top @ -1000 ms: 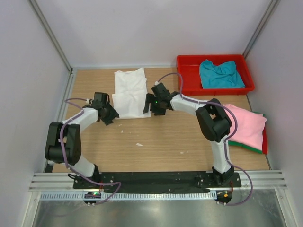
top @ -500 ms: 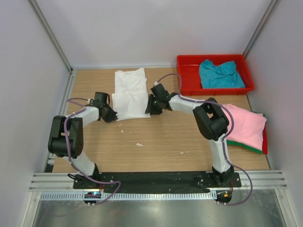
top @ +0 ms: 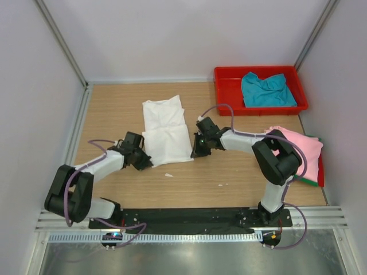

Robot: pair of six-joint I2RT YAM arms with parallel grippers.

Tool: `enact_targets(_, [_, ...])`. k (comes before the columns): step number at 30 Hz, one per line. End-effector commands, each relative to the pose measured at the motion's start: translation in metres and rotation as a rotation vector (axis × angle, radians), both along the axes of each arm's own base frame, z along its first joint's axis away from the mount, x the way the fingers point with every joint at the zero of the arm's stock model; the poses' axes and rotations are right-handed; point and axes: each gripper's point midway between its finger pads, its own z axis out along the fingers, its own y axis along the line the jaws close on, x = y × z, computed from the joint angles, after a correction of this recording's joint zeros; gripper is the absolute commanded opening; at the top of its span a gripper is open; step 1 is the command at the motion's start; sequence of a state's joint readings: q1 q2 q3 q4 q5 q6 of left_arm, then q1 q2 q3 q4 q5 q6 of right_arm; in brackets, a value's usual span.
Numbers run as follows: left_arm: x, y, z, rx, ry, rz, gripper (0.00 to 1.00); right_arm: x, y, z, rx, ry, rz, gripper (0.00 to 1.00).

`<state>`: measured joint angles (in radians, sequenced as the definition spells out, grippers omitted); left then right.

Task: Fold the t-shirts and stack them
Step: Fold the tshirt

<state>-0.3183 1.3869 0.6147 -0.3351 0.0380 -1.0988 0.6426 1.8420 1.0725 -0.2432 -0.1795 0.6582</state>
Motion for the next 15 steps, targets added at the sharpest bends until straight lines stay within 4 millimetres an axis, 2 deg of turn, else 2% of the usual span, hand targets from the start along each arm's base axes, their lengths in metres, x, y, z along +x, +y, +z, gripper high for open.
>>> enact_targets(1, [-0.073,-0.003,-0.024,0.009,0.204,0.042,0.00,-0.043,-0.037,-0.006,-0.087,0.050,0.030,0.01])
enact_targets(3, [-0.095,-0.004,-0.025,0.011,0.248,0.052,0.00,-0.062,-0.052,-0.009,-0.107,0.070,0.035,0.01])
enact_targets(4, [-0.098,-0.005,-0.017,-0.003,0.227,0.051,0.00,-0.064,-0.054,-0.001,-0.094,0.049,0.038,0.01])
enact_targets(5, [-0.107,0.001,-0.016,0.023,0.247,0.058,0.00,-0.069,-0.058,0.000,-0.097,0.050,0.039,0.01])
enact_targets(6, [-0.112,0.001,-0.011,0.031,0.246,0.055,0.01,-0.080,-0.066,-0.007,-0.111,0.070,0.038,0.01])
enact_targets(9, [-0.122,0.009,0.001,0.042,0.231,0.054,0.02,-0.100,-0.076,-0.007,-0.100,0.100,0.035,0.01])
enact_targets(14, [-0.132,0.017,0.008,0.064,0.234,0.040,0.08,-0.107,-0.090,0.015,-0.117,0.051,0.040,0.02])
enact_targets(15, [-0.136,0.019,0.011,0.072,0.242,0.033,0.19,-0.102,-0.087,0.024,-0.112,0.031,0.042,0.07])
